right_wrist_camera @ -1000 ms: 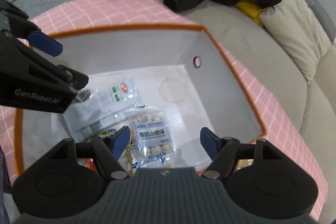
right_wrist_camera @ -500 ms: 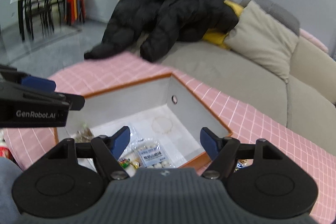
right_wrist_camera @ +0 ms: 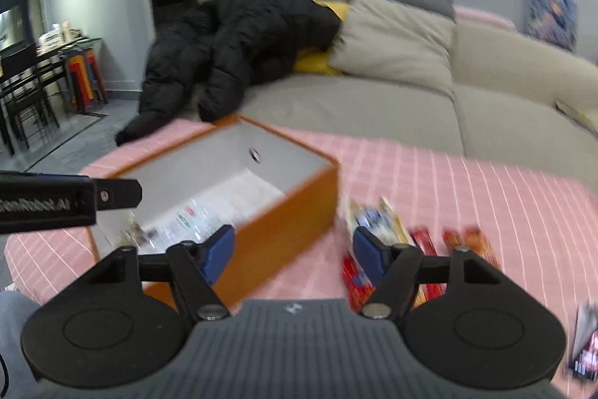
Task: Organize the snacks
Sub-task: 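Withdraw both tools from the box back toward the remaining snacks, then grasp the red crispy-snack bag with the right tool while the left tool grasps the bread bag, then carry both bags into the orange box and open both tools to release them, then withdraw both tools from the box toward the chocolate bar and Mimi bag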
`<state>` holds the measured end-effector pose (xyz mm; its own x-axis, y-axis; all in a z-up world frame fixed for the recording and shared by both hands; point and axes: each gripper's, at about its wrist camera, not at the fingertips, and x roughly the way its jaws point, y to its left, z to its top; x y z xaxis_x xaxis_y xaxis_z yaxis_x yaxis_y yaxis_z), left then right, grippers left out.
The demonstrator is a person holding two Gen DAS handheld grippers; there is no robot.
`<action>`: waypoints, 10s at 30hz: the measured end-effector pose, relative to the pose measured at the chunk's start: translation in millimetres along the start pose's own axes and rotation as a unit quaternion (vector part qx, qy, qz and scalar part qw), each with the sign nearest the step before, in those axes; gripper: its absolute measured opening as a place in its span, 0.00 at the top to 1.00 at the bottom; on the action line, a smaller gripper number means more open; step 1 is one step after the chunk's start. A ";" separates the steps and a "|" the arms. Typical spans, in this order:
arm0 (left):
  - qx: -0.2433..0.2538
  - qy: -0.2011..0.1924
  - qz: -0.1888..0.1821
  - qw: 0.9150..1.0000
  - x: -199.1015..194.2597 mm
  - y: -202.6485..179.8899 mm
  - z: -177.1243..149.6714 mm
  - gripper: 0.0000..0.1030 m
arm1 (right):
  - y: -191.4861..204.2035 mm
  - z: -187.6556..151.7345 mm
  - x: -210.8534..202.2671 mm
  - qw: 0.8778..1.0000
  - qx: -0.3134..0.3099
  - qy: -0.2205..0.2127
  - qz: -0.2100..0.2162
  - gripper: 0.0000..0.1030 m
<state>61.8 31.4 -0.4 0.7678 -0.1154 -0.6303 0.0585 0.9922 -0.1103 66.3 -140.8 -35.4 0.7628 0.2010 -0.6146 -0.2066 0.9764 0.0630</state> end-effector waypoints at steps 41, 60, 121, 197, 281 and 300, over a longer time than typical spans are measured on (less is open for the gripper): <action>0.031 0.202 -0.148 0.968 200.4 -88.1 -38.1 0.71 | -123.9 -70.0 107.1 0.985 -0.005 0.141 -0.097 0.77; -0.022 0.275 -0.214 0.937 168.8 -117.0 -66.2 0.96 | -142.3 -80.4 82.7 0.981 0.022 0.151 -0.118 0.77; 0.070 0.174 -0.028 0.982 165.3 -100.7 -27.0 0.90 | -125.9 -83.2 84.0 0.981 0.032 0.181 -0.062 0.35; 0.229 0.042 -0.075 0.970 -12.7 -58.9 33.9 0.53 | -38.7 -6.5 -45.7 0.992 -0.107 0.059 0.006 0.35; 0.062 0.104 0.073 0.990 112.3 76.9 68.0 0.15 | 82.0 94.2 161.0 0.956 -0.251 0.147 0.049 0.17; 0.042 -0.019 0.033 0.998 6.5 -0.5 46.0 0.15 | 7.7 53.2 7.0 0.997 -0.072 0.001 -0.028 0.17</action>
<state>96.0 32.3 30.9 0.7953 -0.0496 -0.6042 0.0596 0.9982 -0.0035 102.7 -127.7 2.6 0.7743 0.1465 -0.6156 -0.2494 0.9647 -0.0841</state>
